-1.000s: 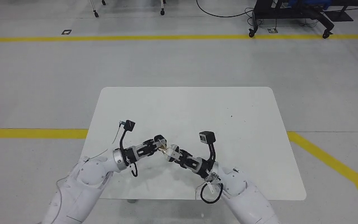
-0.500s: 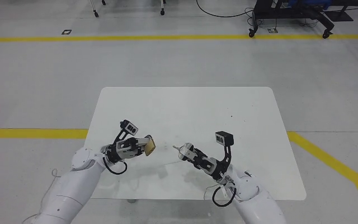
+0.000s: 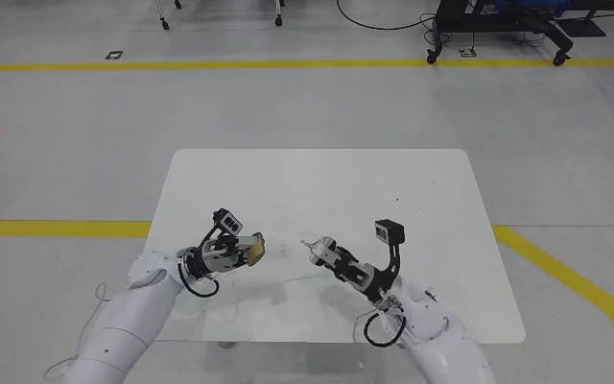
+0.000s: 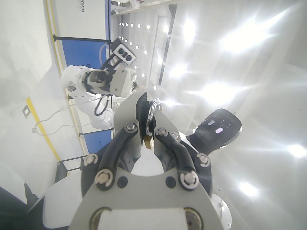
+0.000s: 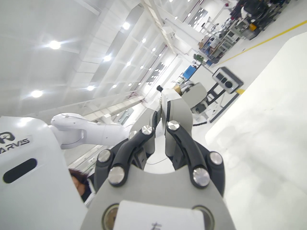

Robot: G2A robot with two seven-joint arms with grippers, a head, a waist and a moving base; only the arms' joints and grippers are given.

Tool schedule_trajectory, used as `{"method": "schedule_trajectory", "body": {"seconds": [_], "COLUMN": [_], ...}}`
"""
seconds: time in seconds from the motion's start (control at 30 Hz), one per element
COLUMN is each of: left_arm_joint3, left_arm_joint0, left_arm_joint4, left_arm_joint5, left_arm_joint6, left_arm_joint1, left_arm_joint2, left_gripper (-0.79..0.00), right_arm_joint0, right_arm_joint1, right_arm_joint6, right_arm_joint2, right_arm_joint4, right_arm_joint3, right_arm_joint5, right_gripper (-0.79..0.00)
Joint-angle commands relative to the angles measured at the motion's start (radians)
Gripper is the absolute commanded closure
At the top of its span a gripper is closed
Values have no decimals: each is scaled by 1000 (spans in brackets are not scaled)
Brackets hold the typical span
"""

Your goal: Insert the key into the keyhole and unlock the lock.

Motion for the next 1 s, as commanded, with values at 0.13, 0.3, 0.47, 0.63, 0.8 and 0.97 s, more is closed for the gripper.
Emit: {"method": "schedule_trajectory", "body": {"seconds": [0.13, 0.3, 0.47, 0.63, 0.8, 0.97], "left_arm_joint3": [-63, -95, -102, -102, -123, -173], "left_arm_joint0": [18, 16, 6, 6, 22, 48], "left_arm_joint4": [129, 126, 155, 155, 187, 258], "left_arm_joint5": [97, 195, 250, 250, 246, 304], "left_arm_joint6": [112, 150, 181, 181, 227, 270], "left_arm_joint1": [14, 15, 16, 16, 19, 34], "left_arm_joint2": [-12, -20, -18, -18, -24, -50], "left_gripper": [0, 0, 0, 0, 0, 0], "right_arm_joint0": [-119, -128, -130, -130, -123, -125], "right_arm_joint1": [-19, -30, -37, -37, -34, -13], "right_arm_joint6": [-421, -706, -814, -814, -801, -884], "right_arm_joint2": [-23, -48, -72, -72, -71, -34], "right_arm_joint4": [-817, -1222, -1334, -1334, -1385, -1578], "right_arm_joint3": [-153, -141, -114, -114, -136, -185], "right_arm_joint5": [47, 215, 334, 334, 339, 276], "right_gripper": [0, 0, 0, 0, 0, 0]}}
